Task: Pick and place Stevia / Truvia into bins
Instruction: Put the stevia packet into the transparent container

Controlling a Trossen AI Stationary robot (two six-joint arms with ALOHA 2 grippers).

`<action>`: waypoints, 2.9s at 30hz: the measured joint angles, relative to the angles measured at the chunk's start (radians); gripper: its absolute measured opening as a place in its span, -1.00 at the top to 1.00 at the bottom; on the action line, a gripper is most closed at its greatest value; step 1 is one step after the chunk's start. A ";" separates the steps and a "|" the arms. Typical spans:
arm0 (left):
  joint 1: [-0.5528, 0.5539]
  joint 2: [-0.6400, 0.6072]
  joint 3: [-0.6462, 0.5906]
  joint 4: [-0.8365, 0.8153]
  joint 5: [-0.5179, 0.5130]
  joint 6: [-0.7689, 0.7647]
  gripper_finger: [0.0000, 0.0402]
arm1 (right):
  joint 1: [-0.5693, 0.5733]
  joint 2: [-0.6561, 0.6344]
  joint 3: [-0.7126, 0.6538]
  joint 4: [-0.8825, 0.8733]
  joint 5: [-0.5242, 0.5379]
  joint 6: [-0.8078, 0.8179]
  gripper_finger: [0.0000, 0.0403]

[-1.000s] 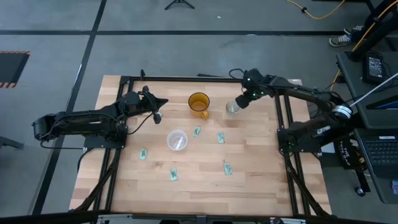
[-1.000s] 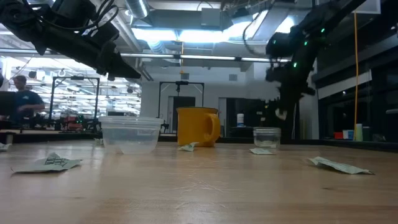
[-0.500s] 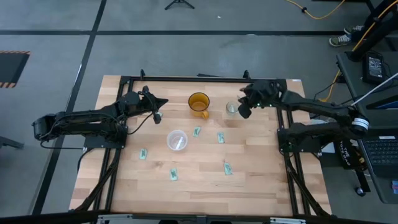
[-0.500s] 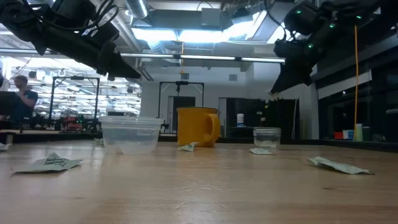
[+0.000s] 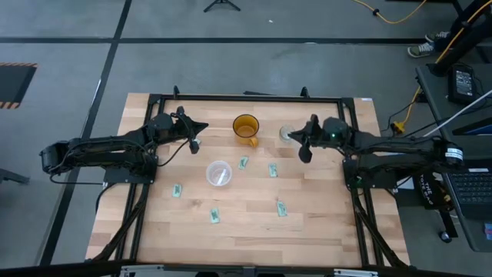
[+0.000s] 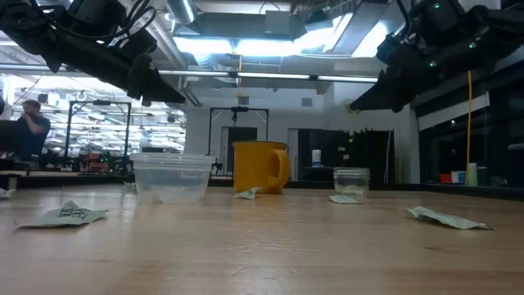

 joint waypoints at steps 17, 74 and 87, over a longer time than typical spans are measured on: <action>0.000 0.000 0.000 0.000 0.000 0.000 0.99 | 0.005 0.007 -0.006 0.014 0.000 0.023 1.00; 0.000 0.000 0.000 -0.002 -0.008 -0.068 0.99 | -0.184 0.618 0.480 -0.605 -0.043 0.311 0.99; 0.000 0.000 0.000 -0.002 -0.010 -0.068 0.99 | -0.191 0.613 0.479 -0.599 -0.043 0.309 0.77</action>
